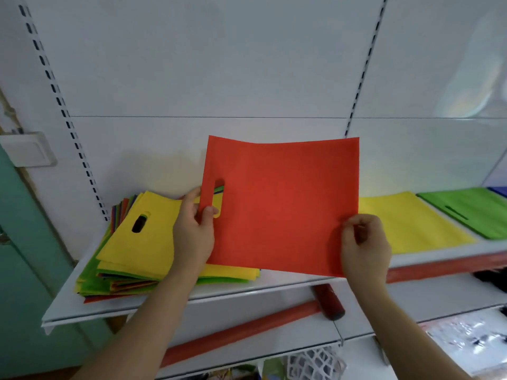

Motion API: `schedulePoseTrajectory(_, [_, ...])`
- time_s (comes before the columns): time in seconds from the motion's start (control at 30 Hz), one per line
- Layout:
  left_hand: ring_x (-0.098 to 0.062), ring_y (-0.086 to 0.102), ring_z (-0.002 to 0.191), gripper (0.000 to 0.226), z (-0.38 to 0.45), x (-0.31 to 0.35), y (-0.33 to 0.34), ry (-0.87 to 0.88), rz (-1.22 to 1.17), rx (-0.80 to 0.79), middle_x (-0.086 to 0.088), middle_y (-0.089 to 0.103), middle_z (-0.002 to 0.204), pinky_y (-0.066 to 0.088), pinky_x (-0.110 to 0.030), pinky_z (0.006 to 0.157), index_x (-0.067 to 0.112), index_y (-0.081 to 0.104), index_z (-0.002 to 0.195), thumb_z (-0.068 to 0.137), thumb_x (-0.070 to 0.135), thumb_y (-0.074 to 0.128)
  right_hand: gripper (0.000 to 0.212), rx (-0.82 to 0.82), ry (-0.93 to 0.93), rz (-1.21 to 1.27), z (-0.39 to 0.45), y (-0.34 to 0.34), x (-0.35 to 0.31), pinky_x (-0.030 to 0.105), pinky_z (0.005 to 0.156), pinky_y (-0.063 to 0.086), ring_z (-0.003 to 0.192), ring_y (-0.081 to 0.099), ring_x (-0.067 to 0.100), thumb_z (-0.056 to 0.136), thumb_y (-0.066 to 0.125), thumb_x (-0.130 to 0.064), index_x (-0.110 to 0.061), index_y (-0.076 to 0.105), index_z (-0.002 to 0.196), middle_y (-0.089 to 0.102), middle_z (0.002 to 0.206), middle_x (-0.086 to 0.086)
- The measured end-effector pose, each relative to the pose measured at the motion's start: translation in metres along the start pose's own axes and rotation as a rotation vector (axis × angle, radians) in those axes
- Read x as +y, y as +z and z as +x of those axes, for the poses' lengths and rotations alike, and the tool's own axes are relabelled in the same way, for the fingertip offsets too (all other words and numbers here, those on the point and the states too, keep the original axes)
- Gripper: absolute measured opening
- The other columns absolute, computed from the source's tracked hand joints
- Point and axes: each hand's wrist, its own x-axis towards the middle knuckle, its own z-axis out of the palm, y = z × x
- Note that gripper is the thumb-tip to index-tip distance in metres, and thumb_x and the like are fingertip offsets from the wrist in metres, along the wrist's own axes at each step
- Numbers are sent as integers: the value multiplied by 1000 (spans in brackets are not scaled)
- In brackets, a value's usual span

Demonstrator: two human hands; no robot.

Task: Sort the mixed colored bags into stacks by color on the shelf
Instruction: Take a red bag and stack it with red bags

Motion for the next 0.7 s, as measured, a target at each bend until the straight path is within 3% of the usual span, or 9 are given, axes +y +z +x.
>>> schedulePoseTrajectory(0.07, [-2, 66, 94, 48, -11, 9, 25, 18, -18, -5, 11, 70, 106, 51, -24, 78, 42, 48, 147, 106, 19, 58, 18, 1, -75, -79, 1, -26, 15, 41, 87, 54, 95, 67, 10, 98, 60, -19, -32, 67, 109, 72, 103, -15])
schedulePoseTrajectory(0.17, [3, 60, 100, 41, -32, 27, 65, 97, 27, -32, 18, 65, 114, 45, -12, 82, 34, 57, 139, 104, 12, 57, 29, 6, -125, -162, 6, -71, 39, 38, 94, 52, 103, 65, 13, 101, 57, -8, -24, 71, 121, 69, 115, -8])
schedulePoseTrajectory(0.3, [-6, 63, 109, 29, -60, 59, 129, 155, 48, -100, 9, 69, 121, 48, -26, 95, 22, 66, 127, 103, 8, 55, 40, 28, -97, -242, 21, -136, 67, 22, 95, 43, 108, 59, 7, 99, 47, -17, -23, 67, 133, 65, 124, -10])
schedulePoseTrajectory(0.47, [12, 49, 107, 34, -104, 106, 228, 193, 65, -165, 13, 64, 129, 31, 1, 92, 23, 64, 132, 103, 9, 54, 48, -9, -104, -359, 49, -228, 107, 30, 95, 47, 112, 59, 13, 98, 60, -7, -19, 59, 145, 59, 133, -6])
schedulePoseTrajectory(0.6, [10, 47, 111, 35, -146, 141, 313, 204, 26, -233, 13, 62, 132, 33, -8, 94, 27, 61, 137, 105, 16, 52, 49, 31, -126, -448, 74, -307, 142, 29, 89, 47, 107, 58, 14, 98, 59, -4, -15, 58, 145, 58, 134, -2])
schedulePoseTrajectory(0.7, [4, 50, 115, 37, -175, 162, 372, 214, 9, -291, 10, 63, 135, 39, -22, 99, 28, 60, 140, 106, 16, 53, 48, 94, -95, -513, 91, -364, 169, 25, 84, 42, 104, 59, 17, 97, 61, -1, -13, 60, 143, 60, 131, 1])
